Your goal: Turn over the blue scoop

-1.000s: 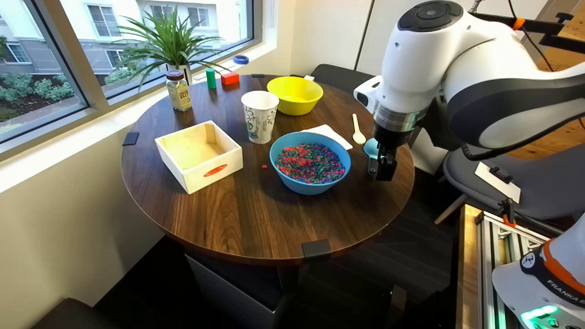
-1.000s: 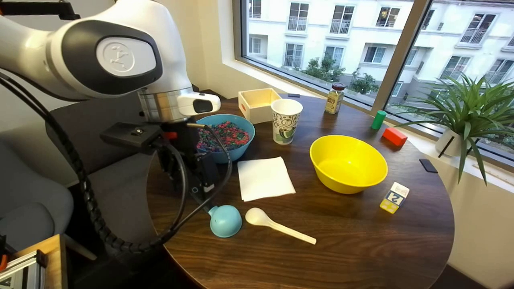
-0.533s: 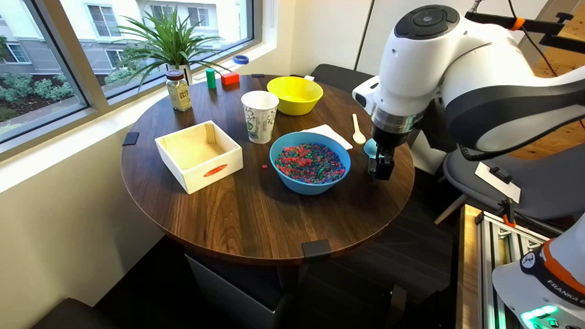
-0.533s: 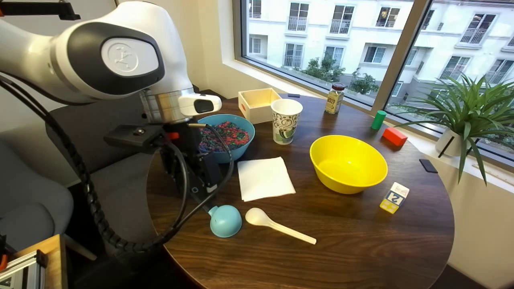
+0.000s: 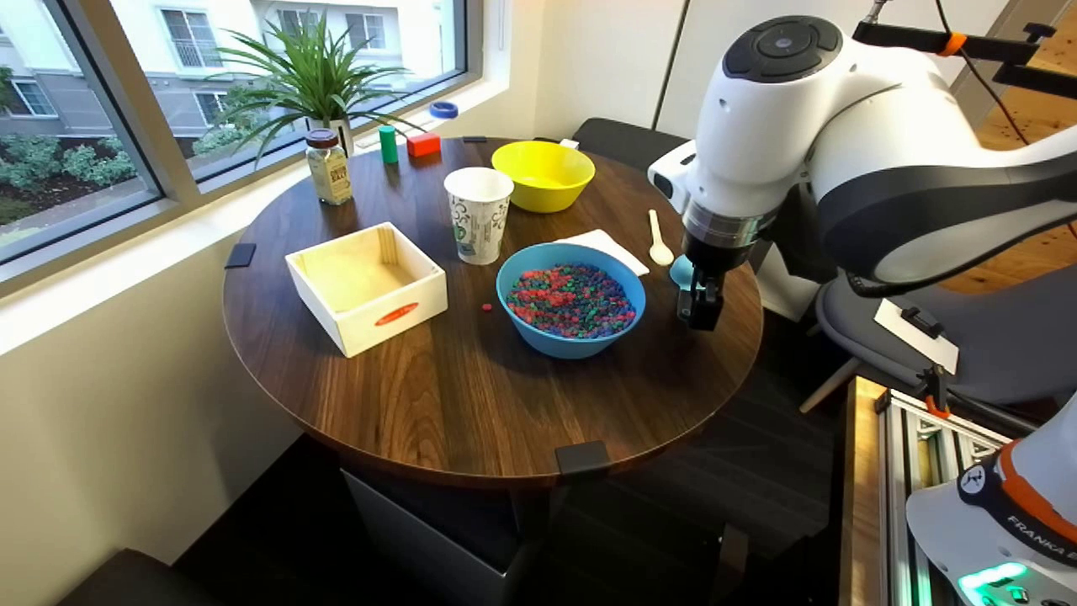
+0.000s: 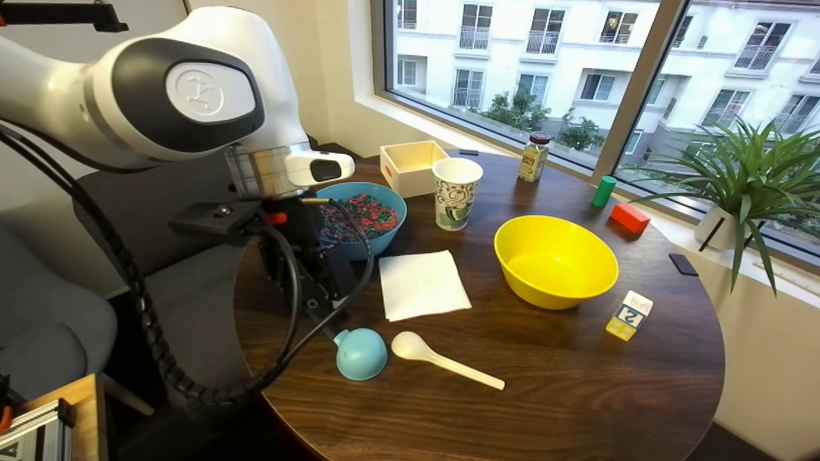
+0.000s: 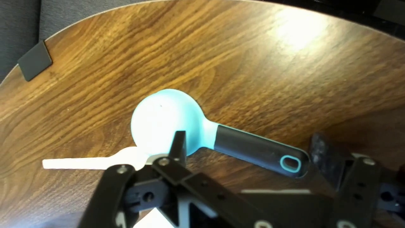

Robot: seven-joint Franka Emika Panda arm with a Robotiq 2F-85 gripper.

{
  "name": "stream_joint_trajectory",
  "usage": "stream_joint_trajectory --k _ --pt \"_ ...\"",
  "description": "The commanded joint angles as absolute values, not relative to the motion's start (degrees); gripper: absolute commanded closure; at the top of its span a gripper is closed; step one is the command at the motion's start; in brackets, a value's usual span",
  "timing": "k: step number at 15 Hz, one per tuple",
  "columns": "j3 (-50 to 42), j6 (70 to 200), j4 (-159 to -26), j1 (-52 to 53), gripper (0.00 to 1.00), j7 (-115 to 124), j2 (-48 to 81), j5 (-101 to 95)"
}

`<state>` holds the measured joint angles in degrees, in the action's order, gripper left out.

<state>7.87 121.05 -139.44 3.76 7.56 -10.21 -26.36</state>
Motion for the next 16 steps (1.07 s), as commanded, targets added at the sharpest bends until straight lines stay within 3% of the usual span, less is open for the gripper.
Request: stream_joint_trajectory --k 1,7,12,15,16 --pt "8.0 120.9 -139.0 3.7 0.0 9.7 -9.2 -28.4" --pt "8.0 120.8 -138.7 3.4 0.03 10.8 -8.6 -29.9" --pt "7.9 120.7 -138.3 3.5 0.42 11.6 -8.0 -30.7" --pt "7.9 120.6 -138.0 3.5 0.53 11.8 -7.6 -31.1" --pt "7.9 120.6 -137.9 3.5 0.49 11.8 -7.5 -31.1"
